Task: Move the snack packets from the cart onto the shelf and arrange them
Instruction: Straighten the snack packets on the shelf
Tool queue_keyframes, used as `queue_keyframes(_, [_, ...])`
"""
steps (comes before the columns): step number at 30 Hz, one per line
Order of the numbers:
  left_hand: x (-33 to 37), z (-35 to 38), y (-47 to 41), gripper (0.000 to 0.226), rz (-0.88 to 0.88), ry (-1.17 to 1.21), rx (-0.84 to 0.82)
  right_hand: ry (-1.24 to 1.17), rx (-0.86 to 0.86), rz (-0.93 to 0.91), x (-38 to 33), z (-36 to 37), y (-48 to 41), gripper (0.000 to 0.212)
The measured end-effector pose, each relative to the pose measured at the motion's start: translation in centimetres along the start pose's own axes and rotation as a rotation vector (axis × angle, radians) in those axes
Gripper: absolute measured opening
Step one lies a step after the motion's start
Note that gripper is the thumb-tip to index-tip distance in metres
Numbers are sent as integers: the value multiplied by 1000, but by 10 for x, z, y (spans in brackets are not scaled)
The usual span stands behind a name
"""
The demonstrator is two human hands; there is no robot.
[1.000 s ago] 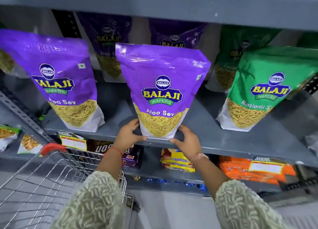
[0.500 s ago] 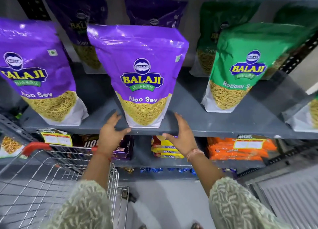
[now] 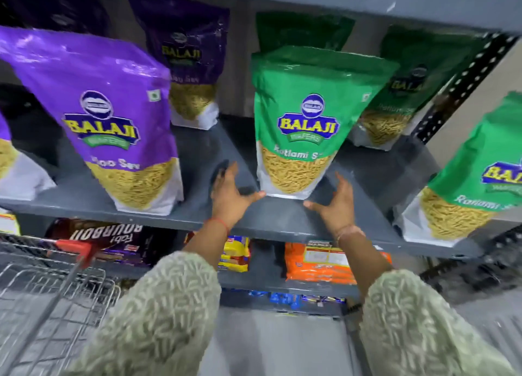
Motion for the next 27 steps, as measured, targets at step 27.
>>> queue_keyframes(27, [-15,0,35,67,-36,-15,-284,76,-236,8,-1,-9,50,58])
Point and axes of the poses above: each hand's wrist, its own y-axis away from the middle knuckle, its own z-axis out of the palm, x = y × z, the point moved 5 cm from there along -y, towards the middle knuckle, and after that the axes turned 3 degrees about x, right-handed, at the moved point
